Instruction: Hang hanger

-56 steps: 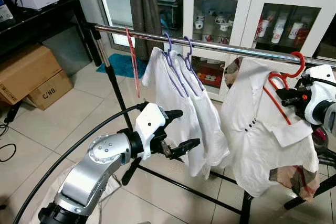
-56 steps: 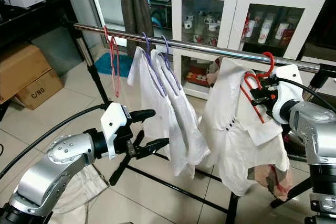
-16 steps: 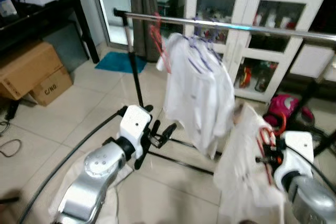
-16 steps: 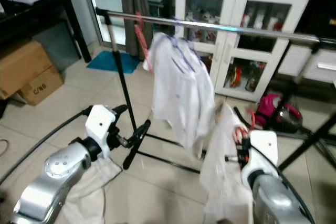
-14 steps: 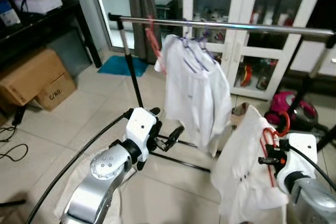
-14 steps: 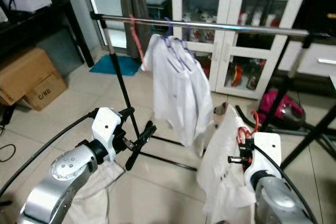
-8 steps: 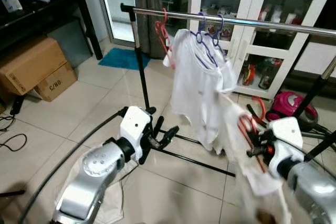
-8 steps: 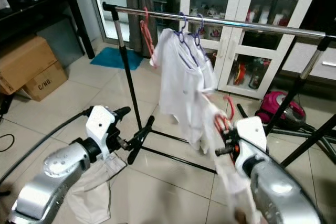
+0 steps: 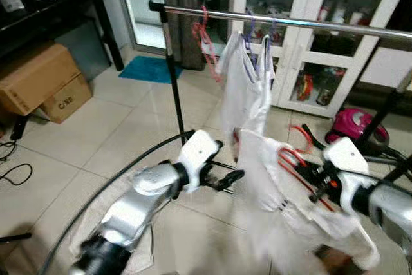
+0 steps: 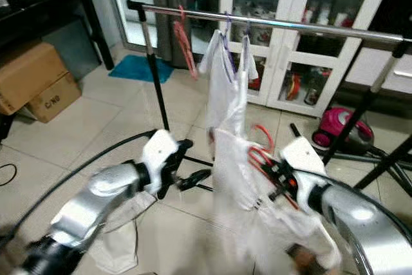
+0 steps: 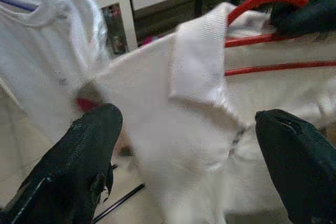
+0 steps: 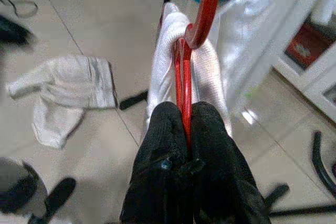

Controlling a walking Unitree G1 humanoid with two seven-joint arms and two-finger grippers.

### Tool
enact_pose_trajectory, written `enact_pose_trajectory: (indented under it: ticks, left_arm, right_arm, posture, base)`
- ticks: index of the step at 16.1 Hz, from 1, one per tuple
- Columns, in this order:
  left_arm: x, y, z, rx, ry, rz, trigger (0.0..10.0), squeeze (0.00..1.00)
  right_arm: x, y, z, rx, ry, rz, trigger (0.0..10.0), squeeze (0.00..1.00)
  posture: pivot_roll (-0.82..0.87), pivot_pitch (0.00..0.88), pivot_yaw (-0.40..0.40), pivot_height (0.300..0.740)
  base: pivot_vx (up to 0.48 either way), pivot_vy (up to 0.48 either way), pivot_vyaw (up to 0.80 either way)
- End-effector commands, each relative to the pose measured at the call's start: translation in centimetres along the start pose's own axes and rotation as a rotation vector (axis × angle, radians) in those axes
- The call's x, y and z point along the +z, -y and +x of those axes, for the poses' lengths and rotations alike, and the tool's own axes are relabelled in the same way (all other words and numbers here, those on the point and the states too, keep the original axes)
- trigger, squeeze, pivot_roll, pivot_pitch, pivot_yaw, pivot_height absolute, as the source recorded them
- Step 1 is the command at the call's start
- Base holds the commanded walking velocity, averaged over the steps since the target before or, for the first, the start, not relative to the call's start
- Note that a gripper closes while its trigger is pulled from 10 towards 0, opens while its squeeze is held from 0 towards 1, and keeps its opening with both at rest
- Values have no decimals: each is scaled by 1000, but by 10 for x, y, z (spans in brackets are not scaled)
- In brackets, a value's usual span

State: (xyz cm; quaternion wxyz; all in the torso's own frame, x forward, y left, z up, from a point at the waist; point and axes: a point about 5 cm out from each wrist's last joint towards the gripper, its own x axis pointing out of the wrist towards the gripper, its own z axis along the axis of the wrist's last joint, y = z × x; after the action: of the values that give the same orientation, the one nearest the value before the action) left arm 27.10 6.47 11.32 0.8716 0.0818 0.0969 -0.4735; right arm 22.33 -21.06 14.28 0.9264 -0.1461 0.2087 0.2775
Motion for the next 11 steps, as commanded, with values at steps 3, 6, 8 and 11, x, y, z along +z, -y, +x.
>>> enact_pose_trajectory:
  ticks: [3,6,8,11]
  left_arm:
    - [2,-6,16,67,28,-42,10000,1000]
    - [7,-9,26,122,53,-27,10000,757]
    - [6,-15,28,178,70,-32,10000,0]
    - [8,-19,28,201,96,-33,0,0]
  right_arm:
    - [23,-10,10,76,91,-7,10000,0]
    - [35,-19,16,113,159,72,10000,0]
    - [39,-23,16,131,182,99,10000,0]
    - [40,-28,15,147,187,123,10000,0]
  posture:
    - [24,24,39,740]
    - [23,27,43,740]
    - [20,27,46,740]
    - [19,28,50,740]
  base:
    - [0,0,0]
    - [0,0,0]
    - [0,0,0]
    - [0,0,0]
